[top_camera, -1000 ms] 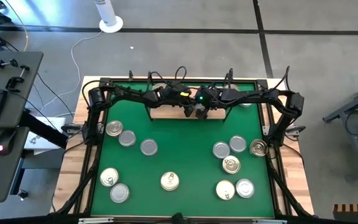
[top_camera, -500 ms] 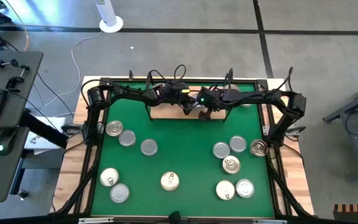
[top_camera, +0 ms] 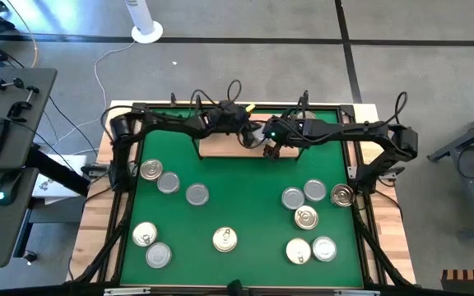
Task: Stack canned seafood by type on shelf
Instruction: Put the green tuna can on the shelf
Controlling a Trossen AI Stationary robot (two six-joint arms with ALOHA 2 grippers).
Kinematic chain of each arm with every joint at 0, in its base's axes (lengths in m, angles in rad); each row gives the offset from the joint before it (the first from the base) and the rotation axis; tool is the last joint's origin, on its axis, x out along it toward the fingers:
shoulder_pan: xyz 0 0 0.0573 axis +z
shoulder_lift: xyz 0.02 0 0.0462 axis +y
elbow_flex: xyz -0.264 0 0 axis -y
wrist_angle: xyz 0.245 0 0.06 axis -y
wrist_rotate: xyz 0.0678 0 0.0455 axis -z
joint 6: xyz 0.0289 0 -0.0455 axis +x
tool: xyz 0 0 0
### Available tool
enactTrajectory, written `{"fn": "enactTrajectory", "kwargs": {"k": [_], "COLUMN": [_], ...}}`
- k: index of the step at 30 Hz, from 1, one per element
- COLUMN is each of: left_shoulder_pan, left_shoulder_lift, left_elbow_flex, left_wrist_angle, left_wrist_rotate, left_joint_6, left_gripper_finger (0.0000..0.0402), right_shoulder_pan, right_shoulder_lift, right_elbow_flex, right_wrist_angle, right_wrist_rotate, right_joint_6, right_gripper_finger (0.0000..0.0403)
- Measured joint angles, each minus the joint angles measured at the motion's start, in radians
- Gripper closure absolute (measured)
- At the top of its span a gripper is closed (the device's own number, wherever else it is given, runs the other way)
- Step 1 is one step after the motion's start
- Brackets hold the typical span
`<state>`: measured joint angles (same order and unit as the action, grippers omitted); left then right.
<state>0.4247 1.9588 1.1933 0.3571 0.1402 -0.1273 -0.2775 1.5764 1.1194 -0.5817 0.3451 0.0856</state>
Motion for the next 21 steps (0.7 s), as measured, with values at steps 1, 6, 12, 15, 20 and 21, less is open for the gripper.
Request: {"fn": "enactTrajectory", "kwargs": {"k": [1,6,12,15,20,21], "left_shoulder_pan": [-0.003,-0.032,-0.113,-0.169,-0.280,-0.301], "left_shoulder_lift": [-0.023,-0.177,-0.402,-0.544,-0.772,-0.813], "left_elbow_flex": [0.000,-0.001,-0.060,-0.128,-0.289,-0.323], "left_wrist_angle": [-0.034,-0.317,-0.617,-0.699,-0.753,-0.749], "left_wrist_rotate": [0.000,-0.033,-0.234,-0.298,-0.394,-0.413], "left_joint_6": [0.007,0.071,0.129,0.118,0.041,0.021], "left_gripper_finger": [0.0401,0.0401,0.0401,0.0401,0.0401,0.0401], "right_shoulder_pan": [0.000,-0.003,-0.057,-0.093,-0.121,-0.123], "right_shoulder_lift": [0.000,0.000,0.041,0.083,0.135,0.141], "right_elbow_flex": [-0.001,-0.004,-0.004,-0.004,-0.004,-0.004], "right_wrist_angle": [0.006,0.068,0.224,0.249,0.243,0.245], "right_wrist_rotate": [-0.008,-0.023,-0.080,-0.137,-0.141,-0.142], "right_joint_6": [-0.001,-0.015,0.034,0.063,0.072,0.073], "right_gripper_finger": [0.0042,0.0108,0.0230,0.0301,0.0394,0.0393]}}
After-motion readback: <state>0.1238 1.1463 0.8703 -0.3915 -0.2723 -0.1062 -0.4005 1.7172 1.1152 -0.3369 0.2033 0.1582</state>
